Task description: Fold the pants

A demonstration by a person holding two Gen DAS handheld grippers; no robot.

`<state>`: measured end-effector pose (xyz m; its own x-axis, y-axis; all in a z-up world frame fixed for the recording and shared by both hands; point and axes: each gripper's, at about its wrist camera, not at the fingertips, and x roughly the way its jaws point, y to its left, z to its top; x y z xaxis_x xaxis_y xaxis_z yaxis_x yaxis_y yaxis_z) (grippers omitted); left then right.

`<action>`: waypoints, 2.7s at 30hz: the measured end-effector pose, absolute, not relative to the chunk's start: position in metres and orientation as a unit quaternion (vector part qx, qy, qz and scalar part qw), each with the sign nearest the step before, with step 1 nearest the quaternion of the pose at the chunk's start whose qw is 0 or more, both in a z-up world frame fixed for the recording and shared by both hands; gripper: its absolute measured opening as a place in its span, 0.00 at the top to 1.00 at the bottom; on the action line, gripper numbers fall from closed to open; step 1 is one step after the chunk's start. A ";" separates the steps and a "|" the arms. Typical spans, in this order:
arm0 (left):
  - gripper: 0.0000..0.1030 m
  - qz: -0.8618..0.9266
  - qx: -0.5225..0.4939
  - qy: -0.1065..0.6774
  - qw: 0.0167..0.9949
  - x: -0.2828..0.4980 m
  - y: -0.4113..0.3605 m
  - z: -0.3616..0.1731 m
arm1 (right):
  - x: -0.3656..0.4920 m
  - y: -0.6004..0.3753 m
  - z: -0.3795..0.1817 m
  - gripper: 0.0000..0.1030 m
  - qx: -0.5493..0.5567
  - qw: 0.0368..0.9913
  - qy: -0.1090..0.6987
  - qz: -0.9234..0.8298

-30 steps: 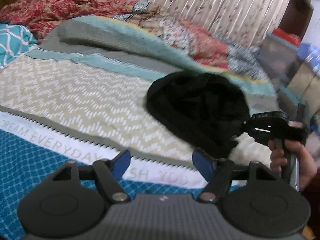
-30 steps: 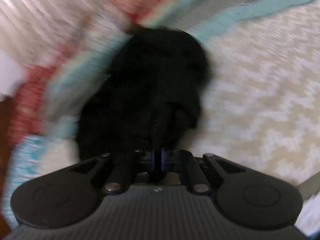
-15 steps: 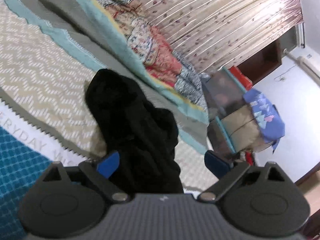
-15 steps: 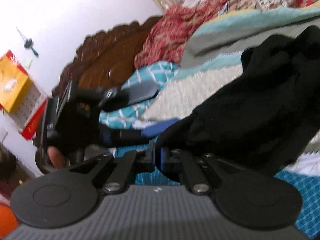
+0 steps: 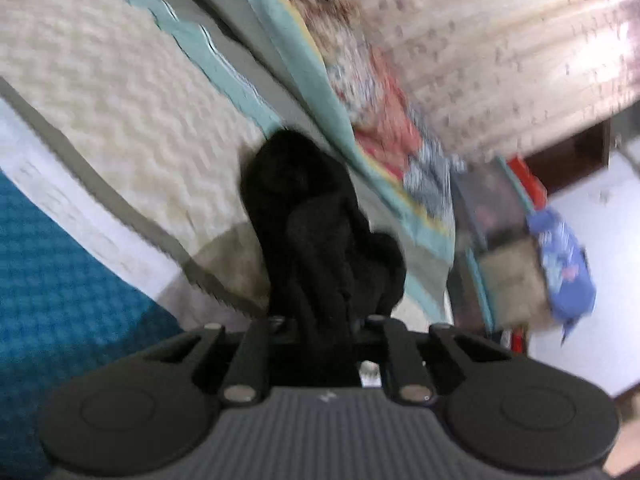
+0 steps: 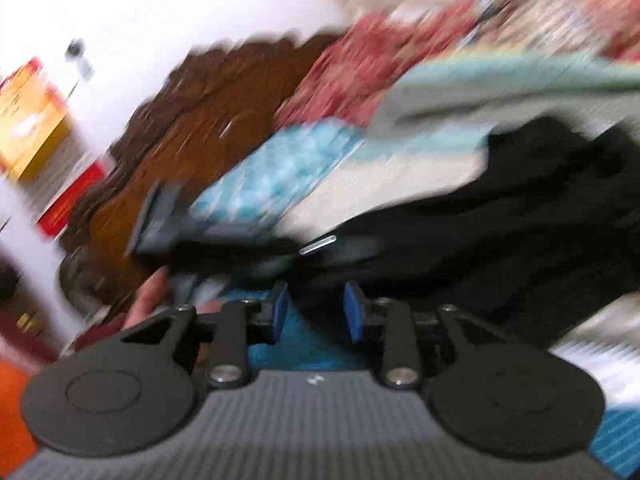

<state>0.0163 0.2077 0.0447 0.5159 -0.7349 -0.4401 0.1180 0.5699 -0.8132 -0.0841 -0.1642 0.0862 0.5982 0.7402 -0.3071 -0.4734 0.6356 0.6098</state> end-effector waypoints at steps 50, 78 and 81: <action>0.87 -0.198 -0.083 0.346 0.914 -0.006 0.212 0.073 | 0.007 -0.251 0.192 0.71 0.155 0.961 0.064 0.220; 0.86 -0.181 0.139 0.424 0.877 0.035 0.121 0.014 | -0.004 -0.398 -0.049 0.91 0.307 0.859 0.380 -0.152; 0.91 -0.172 0.084 0.406 0.893 0.042 0.143 0.038 | -0.048 -0.409 -0.025 0.91 0.277 0.882 0.322 -0.204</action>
<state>0.0416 0.1426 0.0377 0.6104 -0.2391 -0.7551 0.3763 0.9264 0.0109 -0.0484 -0.4093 -0.0249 0.7100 -0.1811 -0.6805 0.5374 0.7638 0.3574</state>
